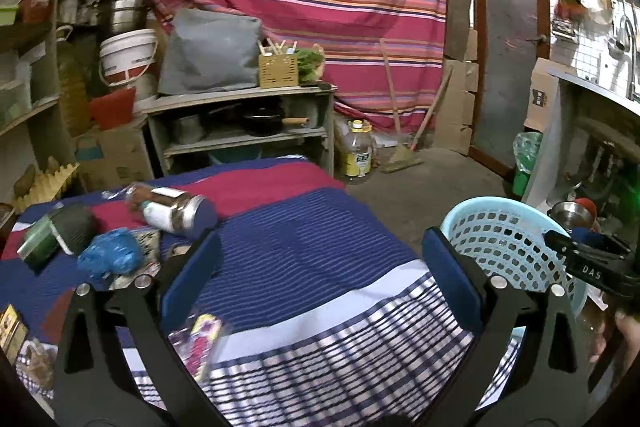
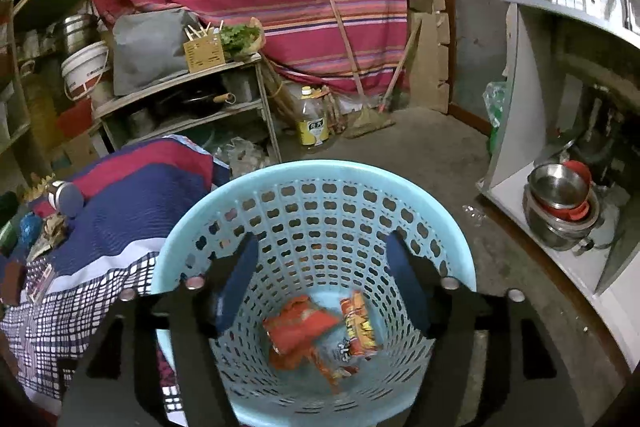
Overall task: Collect trash
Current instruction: 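Carry both wrappers over the light blue basket and open both tools to drop them, then return the left tool to the table and grasp the crumpled brown paper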
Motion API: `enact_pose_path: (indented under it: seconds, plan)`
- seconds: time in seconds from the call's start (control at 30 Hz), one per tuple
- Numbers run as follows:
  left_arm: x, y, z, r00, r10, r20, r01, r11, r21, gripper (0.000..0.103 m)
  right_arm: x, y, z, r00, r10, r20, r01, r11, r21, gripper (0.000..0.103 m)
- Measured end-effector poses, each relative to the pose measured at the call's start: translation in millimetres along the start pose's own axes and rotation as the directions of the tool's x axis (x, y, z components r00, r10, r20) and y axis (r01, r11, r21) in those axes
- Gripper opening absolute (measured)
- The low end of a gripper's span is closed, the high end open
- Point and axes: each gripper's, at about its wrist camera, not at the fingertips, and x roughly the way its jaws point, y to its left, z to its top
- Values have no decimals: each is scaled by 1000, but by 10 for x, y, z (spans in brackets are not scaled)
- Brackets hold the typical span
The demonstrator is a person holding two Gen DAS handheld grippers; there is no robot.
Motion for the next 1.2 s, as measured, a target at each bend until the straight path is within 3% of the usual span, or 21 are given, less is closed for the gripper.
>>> enact_pose_path:
  seconds: [0.07, 0.3, 0.43, 0.7, 0.83, 0.93, 1.1, 1.17, 1.2]
  plan:
    - [-105, 152, -32, 1000, 25, 6, -25, 1000, -9, 97, -65, 98, 3, 1000, 0, 14, 0, 1000, -16, 77]
    - [-454, 818, -160, 991, 134, 8, -134, 990, -42, 97, -255, 644, -31, 998, 54, 42, -51, 997, -53, 84]
    - [-618, 1386, -295, 976, 216, -29, -217, 973, -78, 97, -322, 1116, -125, 994, 99, 41, -95, 991, -98, 85]
    - [-824, 2318, -755, 928, 348, -135, -362, 927, -100, 97, -363, 1848, -354, 984, 180, 1, -178, 972, -151, 87]
    - [-852, 2571, -956, 914, 360, -186, -381, 920, -90, 97, -379, 2148, -433, 978, 207, -16, -207, 963, -170, 87]
    - [-801, 2683, -1047, 916, 329, -232, -361, 926, -114, 97, -421, 2319, -485, 976, 216, -20, -216, 957, -196, 87]
    - [-674, 2775, -1134, 923, 245, -296, -299, 942, -155, 75, -447, 2522, -537, 978, 207, -25, -206, 946, -251, 87]
    - [-645, 2757, -1155, 926, 222, -306, -277, 949, -149, 72, -430, 2595, -568, 978, 205, -39, -208, 942, -264, 87]
    - [-626, 2733, -1153, 927, 215, -308, -268, 953, -141, 64, -428, 2616, -572, 978, 205, -43, -210, 941, -266, 87]
